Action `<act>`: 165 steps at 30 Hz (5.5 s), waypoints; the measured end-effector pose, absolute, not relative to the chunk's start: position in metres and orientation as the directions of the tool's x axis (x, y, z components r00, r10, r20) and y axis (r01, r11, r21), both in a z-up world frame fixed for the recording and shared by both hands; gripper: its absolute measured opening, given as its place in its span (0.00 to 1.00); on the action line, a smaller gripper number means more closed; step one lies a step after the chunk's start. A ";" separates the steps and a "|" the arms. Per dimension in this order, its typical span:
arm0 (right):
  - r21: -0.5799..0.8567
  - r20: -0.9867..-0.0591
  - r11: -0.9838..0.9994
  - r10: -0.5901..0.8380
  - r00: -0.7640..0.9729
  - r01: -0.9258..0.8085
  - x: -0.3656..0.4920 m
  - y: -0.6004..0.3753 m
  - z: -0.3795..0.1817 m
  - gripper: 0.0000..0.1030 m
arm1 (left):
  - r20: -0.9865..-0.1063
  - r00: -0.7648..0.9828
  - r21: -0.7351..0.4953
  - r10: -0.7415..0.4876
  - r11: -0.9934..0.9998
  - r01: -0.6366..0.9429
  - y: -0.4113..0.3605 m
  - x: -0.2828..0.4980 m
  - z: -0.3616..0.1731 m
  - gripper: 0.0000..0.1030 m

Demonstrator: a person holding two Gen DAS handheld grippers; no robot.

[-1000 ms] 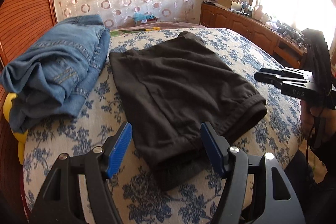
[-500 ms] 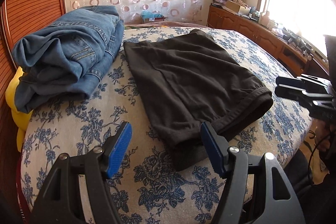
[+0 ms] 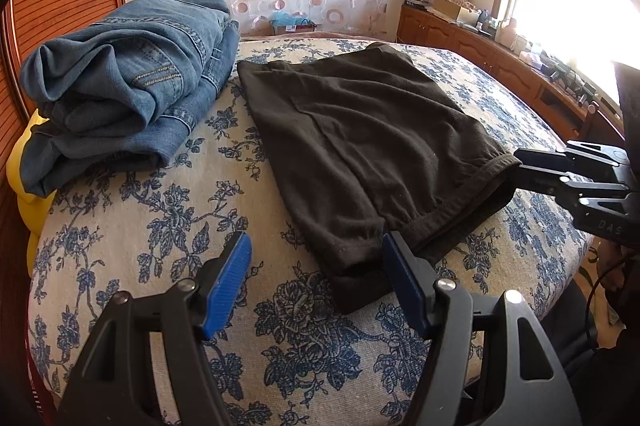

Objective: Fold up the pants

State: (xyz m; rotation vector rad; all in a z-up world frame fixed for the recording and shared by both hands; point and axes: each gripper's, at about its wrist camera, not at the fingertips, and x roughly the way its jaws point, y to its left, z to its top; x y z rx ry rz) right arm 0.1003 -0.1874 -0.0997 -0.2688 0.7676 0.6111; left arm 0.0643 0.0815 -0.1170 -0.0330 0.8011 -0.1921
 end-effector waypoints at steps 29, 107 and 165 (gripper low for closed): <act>0.057 -0.673 0.787 0.485 0.559 -0.614 0.075 -0.217 -0.086 0.14 | -0.648 0.727 -0.159 -0.227 0.974 0.161 0.090 0.051 -0.094 0.49; 0.110 -0.713 0.793 0.483 0.508 -0.599 0.088 -0.193 -0.117 0.22 | -0.692 0.677 -0.155 -0.250 0.968 0.199 0.071 0.045 -0.114 0.26; 0.119 -0.640 0.781 0.532 0.554 -0.613 0.135 -0.188 -0.048 0.09 | -0.659 0.703 -0.124 -0.268 0.960 0.249 0.071 0.109 -0.056 0.09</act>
